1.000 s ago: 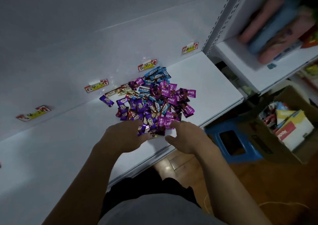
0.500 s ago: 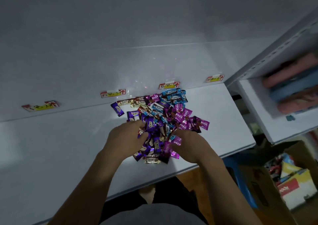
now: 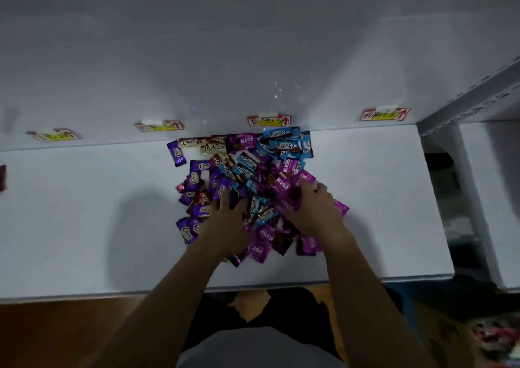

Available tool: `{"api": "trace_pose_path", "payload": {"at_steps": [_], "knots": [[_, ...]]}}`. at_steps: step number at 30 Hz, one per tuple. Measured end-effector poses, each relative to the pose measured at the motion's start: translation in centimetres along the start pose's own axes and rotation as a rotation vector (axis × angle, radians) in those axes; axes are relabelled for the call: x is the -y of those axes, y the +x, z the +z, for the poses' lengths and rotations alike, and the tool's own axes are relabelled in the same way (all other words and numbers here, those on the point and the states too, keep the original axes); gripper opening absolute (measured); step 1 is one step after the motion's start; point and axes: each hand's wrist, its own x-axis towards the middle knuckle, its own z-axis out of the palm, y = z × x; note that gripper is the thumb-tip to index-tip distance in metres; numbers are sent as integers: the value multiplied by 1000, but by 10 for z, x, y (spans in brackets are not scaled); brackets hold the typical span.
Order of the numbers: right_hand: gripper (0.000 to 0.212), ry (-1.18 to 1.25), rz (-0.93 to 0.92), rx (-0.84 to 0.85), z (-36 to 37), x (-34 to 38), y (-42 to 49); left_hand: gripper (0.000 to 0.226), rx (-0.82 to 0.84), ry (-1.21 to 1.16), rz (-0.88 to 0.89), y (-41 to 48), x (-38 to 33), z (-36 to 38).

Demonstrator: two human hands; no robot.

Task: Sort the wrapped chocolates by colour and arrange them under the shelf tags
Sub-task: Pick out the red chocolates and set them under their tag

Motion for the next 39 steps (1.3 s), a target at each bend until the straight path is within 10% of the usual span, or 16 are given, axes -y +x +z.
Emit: {"api": "trace_pose_path", "payload": {"at_steps": [17, 27, 39], "knots": [[32, -94, -201, -159, 17, 14, 22, 35, -446, -282, -34, 4, 17, 34], [40, -116, -331, 36, 43, 28, 2, 72, -530, -432, -88, -26, 35, 51], [55, -241, -477, 63, 88, 90, -3, 43, -472, -432, -225, 13, 76, 20]]}}
